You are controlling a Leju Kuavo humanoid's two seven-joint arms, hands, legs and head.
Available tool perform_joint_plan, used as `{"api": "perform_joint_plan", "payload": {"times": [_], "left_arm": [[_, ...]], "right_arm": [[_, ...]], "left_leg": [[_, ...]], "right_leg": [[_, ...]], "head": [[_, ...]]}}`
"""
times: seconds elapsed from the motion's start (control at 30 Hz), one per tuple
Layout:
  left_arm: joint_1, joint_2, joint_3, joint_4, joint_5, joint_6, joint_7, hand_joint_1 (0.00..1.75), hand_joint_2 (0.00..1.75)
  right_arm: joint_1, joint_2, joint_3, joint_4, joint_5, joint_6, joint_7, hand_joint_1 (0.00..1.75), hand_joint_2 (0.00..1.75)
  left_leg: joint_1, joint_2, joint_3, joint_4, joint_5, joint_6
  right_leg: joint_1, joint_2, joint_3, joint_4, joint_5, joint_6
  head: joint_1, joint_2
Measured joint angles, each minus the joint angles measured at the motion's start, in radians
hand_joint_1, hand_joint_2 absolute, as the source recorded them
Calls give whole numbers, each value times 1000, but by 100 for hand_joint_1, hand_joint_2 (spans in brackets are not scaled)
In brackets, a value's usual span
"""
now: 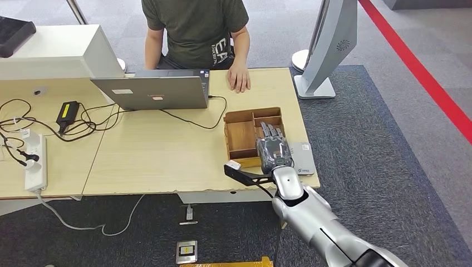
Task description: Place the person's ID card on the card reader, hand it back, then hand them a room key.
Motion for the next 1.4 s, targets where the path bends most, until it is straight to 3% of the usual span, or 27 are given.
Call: {"api": "perform_joint_plan", "payload": {"times": [0.37, 0.63, 0.9, 1.17, 1.4], "left_arm": [[1, 1, -8, -1, -1, -34, -33, 0, 0], [1, 1, -12, -1, -7, -33, -32, 0, 0], [-1, 2, -22, -1, -21, -28, -15, 0, 0], [-3, 8, -38, -1, -31, -34, -11, 0, 0], [-5, 12, -51, -2, -37, -29, 8, 0, 0]], "right_arm": [[-48, -23, 8, -217, 110, 72, 28, 175, 175], [-55, -33, 14, -324, 126, 89, 1, 175, 175], [-113, 1, 32, -294, 126, 90, -29, 175, 175], [-282, 48, 50, -176, 118, 202, -25, 175, 175], [-335, 94, 63, -104, 102, 236, -6, 175, 175]], "left_leg": [[0, 0, 0, 0, 0, 0], [0, 0, 0, 0, 0, 0], [0, 0, -1, 0, 1, -1], [0, 0, -1, 0, 1, -1], [1, 0, -1, 0, 1, -1]], "right_leg": [[0, 0, 0, 0, 0, 0], [0, 0, 0, 0, 0, 0], [0, 0, 0, 0, 0, 0], [0, 0, -1, 1, 1, -1], [1, 0, -1, 1, 0, -1]], "head": [[0, 0], [0, 0], [0, 0], [0, 0], [0, 0]]}}
